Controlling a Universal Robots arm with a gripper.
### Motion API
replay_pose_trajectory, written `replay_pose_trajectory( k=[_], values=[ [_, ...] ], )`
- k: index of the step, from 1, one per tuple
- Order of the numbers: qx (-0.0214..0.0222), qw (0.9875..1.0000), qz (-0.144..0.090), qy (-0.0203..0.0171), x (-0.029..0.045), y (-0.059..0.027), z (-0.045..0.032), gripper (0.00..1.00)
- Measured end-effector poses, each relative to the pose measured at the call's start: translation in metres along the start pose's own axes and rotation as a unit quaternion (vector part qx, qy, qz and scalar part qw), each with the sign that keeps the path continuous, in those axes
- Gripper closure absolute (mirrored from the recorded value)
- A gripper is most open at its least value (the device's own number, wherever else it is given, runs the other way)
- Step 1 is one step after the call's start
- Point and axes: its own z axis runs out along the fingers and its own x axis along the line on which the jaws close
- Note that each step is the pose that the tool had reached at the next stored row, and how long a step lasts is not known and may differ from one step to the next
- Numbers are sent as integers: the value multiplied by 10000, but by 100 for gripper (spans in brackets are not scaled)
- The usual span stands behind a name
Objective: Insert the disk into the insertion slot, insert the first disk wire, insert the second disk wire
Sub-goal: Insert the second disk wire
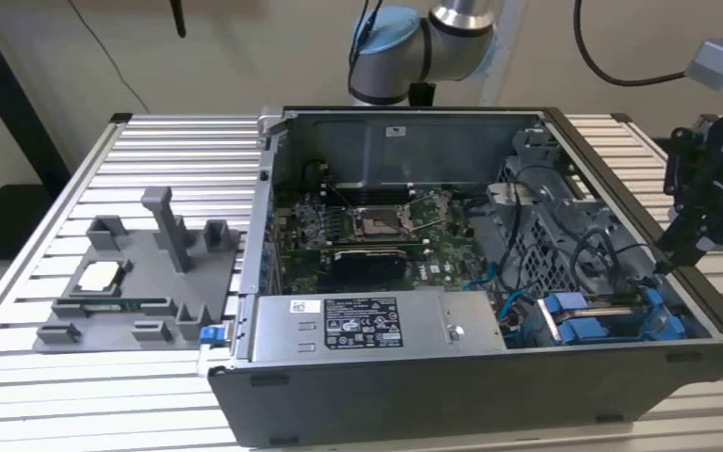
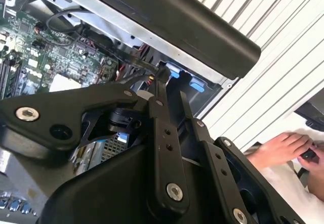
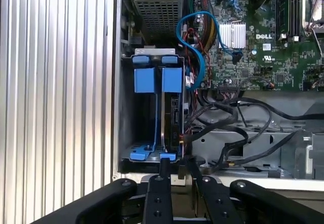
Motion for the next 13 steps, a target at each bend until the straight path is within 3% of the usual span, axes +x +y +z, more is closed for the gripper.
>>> replay_pose_trajectory(
  k=[2,7,8,11,13],
  values=[
    [-12,10000,-3,-43,-1,-2,10,73],
    [-13,10000,-6,-58,-1,-3,12,73],
    [-13,10000,-8,-82,-1,-4,17,73],
    [-14,9998,-18,-204,12,-13,37,73],
    [-14,9997,-22,-258,30,-24,50,73]
  ],
)
